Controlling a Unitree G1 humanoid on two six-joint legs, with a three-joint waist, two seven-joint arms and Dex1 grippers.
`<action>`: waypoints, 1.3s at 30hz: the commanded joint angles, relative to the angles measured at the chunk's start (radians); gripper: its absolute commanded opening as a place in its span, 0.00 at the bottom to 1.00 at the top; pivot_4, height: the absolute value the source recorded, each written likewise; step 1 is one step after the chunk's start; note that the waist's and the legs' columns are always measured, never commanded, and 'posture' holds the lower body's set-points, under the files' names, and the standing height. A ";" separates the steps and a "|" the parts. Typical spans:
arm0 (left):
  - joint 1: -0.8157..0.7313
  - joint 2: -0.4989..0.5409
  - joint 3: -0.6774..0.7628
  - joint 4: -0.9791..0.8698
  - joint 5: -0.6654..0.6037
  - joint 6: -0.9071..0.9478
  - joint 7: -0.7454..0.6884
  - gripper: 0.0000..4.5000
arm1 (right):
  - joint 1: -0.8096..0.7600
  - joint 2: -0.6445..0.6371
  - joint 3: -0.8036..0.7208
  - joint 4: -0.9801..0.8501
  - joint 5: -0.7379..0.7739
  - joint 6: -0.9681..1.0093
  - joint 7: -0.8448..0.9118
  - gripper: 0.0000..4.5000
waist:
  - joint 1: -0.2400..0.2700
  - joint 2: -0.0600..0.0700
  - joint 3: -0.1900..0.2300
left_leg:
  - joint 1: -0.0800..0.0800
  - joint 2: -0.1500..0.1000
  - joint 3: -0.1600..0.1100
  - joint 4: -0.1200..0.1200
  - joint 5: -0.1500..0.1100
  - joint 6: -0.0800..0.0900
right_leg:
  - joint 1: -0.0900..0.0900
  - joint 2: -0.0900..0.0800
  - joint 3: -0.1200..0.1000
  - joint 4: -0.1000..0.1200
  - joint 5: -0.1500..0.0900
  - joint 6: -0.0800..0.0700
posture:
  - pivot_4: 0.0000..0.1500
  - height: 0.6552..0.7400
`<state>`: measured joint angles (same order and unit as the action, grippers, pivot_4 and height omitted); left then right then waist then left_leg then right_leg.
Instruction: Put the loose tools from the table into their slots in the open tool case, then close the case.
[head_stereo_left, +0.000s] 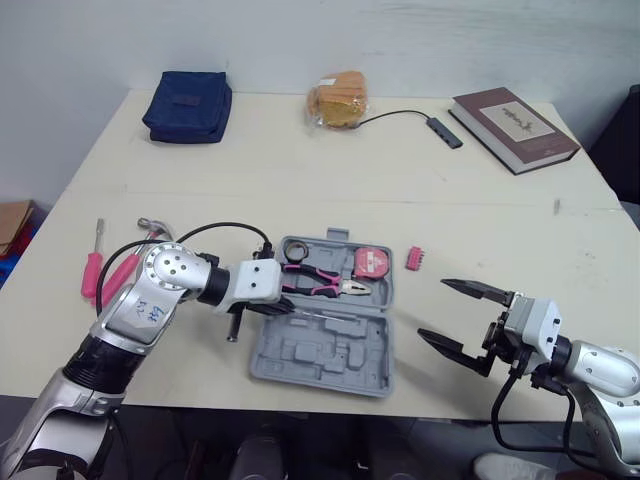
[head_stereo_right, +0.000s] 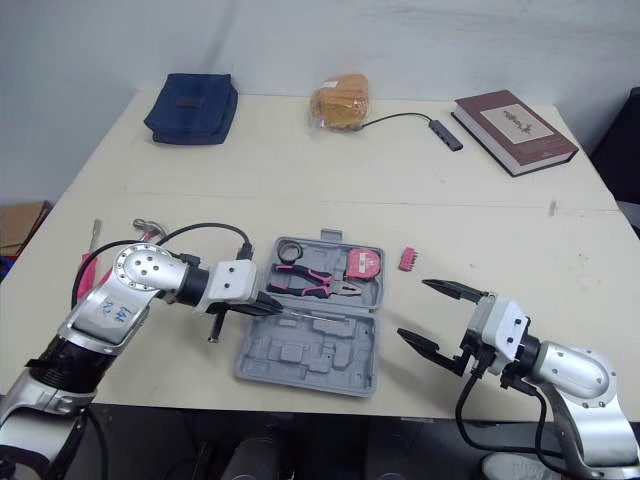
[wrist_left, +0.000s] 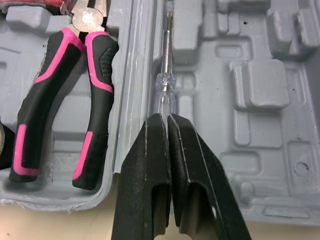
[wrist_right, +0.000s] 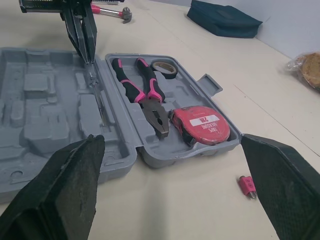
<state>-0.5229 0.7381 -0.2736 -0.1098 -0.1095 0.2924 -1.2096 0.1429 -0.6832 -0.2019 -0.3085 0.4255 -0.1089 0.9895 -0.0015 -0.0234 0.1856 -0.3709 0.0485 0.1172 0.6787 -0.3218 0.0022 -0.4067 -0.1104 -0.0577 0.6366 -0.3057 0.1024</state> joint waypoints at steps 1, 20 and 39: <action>-0.006 0.019 0.024 -0.015 -0.018 0.008 -0.017 0.06 | -0.005 0.002 -0.011 -0.004 0.008 -0.018 0.003 1.00 | 0.000 0.000 0.000 | 0.000 0.000 0.000 0.000 0.000 0.000 | 0.000 0.000 0.000 0.000 0.000 0.000 | 1.00 1.00; 0.000 0.042 -0.023 0.016 0.091 -0.081 0.002 0.00 | -0.008 0.011 -0.006 -0.008 0.001 -0.014 0.000 1.00 | 0.000 0.000 0.000 | 0.000 0.000 0.000 0.000 0.000 0.001 | 0.000 0.000 0.000 0.000 0.000 0.000 | 1.00 1.00; -0.024 -0.027 0.039 -0.048 -0.040 0.062 0.013 0.00 | -0.017 0.016 0.001 -0.004 0.000 -0.014 0.000 1.00 | -0.001 0.000 0.000 | -0.001 0.000 0.000 0.000 0.000 0.000 | 0.000 0.000 0.000 0.000 0.000 0.000 | 1.00 1.00</action>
<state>-0.5391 0.7069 -0.2371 -0.1142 -0.1449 0.3486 -1.2018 0.1308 -0.6718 -0.1997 -0.3050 0.4189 -0.1088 0.9898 -0.0028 -0.0235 0.1858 -0.3714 0.0481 0.1172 0.6788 -0.3218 0.0023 -0.4071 -0.1103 -0.0580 0.6365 -0.3056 0.1026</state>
